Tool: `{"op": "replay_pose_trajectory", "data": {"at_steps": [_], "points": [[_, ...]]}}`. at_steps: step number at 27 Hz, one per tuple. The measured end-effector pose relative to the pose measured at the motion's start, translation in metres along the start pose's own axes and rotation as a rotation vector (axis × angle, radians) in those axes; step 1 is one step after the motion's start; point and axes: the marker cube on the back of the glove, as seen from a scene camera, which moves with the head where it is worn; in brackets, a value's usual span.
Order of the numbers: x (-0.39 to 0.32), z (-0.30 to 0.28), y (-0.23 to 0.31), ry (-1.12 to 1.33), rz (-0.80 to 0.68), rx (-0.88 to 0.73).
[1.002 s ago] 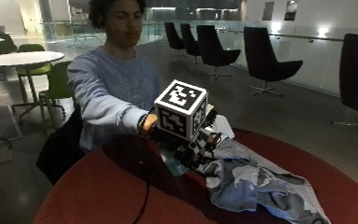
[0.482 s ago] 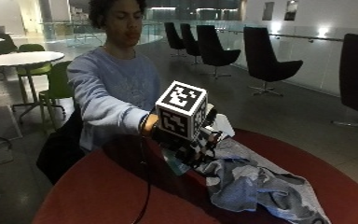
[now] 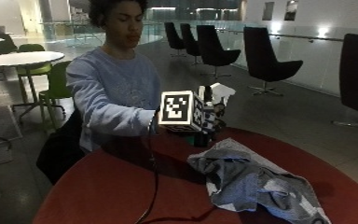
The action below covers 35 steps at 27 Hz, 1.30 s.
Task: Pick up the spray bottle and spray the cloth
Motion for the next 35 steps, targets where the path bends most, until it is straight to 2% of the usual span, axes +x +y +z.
{"op": "replay_pose_trajectory", "data": {"at_steps": [7,19,27,35], "points": [[-0.044,0.077,0.006,-0.294,-0.092,0.061],[-0.067,0.203,0.017,-0.346,-0.131,0.048],[-0.062,0.253,0.022,-0.341,-0.171,0.047],[-0.063,0.268,0.024,-0.342,-0.178,0.039]]}}
